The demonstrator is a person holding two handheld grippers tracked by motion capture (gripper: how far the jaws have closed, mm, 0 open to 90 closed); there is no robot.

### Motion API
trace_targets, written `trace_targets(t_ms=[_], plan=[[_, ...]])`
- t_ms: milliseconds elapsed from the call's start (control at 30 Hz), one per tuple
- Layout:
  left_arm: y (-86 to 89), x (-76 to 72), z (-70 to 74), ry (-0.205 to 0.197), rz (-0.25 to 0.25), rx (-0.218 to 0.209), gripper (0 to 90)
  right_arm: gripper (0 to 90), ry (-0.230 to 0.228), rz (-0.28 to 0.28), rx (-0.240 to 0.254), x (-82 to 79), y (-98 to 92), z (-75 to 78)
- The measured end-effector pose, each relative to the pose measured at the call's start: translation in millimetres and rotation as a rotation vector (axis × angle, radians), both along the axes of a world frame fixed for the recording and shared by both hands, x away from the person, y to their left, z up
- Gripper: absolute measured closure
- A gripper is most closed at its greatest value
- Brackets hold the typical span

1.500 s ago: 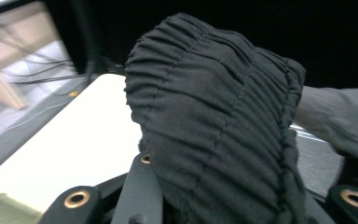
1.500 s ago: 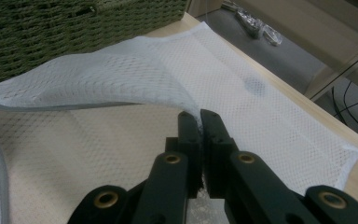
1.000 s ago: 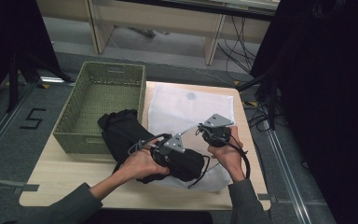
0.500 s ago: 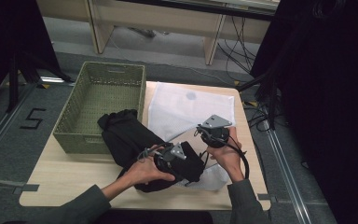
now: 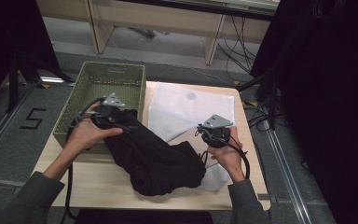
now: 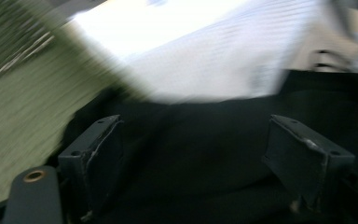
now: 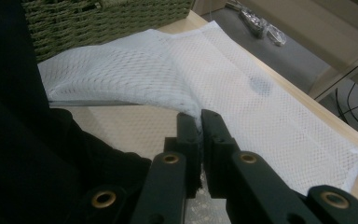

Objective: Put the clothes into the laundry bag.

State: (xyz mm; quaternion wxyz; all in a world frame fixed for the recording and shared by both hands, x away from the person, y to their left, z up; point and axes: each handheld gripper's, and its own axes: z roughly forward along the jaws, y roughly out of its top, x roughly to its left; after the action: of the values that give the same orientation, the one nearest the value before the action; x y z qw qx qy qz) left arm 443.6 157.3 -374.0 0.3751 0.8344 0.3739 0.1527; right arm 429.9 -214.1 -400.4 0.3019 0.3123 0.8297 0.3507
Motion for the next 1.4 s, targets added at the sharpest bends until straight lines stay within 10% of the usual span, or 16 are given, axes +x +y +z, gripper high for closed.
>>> trace_targets(t_ms=[267,367,433,567,700,900,1100,1233,1400], plan=[[25.6,19.7,-37.8,0.236,0.061,-0.211,15.3,87.1,-0.027,-0.004,-0.014,0.3,-1.0,-0.3],[29.9,21.0,-41.2,0.291,0.03,-0.306,29.9,87.1,-0.029,-0.006,-0.01,0.3,-0.9,-0.4],[30.3,13.9,-41.7,0.26,-0.008,-0.353,53.6,87.1,-0.033,0.012,-0.015,1.4,-1.6,-0.1],[27.7,8.9,-39.7,0.217,-0.026,-0.353,73.4,87.1,-0.029,-0.007,-0.006,0.8,-1.1,-0.1],[20.5,2.1,-25.9,0.105,-0.03,-0.264,77.9,87.2,-0.011,-0.008,0.001,0.4,-2.0,1.4],[2.9,-16.6,26.2,-0.056,-0.081,-0.301,78.4,87.5,-0.033,-0.012,-0.004,1.1,-5.1,2.0],[-69.3,-73.5,71.6,-0.224,-0.305,-0.272,78.4,88.1,-0.04,-0.009,-0.01,1.5,-7.0,2.5],[-130.5,-102.6,53.1,-0.225,-0.471,-0.177,78.1,88.6,-0.044,-0.02,-0.005,1.1,-9.2,2.6],[-200.5,-103.6,-10.1,-0.107,-0.549,-0.117,77.9,89.1,-0.039,-0.029,0.005,1.1,-12.6,3.6]])
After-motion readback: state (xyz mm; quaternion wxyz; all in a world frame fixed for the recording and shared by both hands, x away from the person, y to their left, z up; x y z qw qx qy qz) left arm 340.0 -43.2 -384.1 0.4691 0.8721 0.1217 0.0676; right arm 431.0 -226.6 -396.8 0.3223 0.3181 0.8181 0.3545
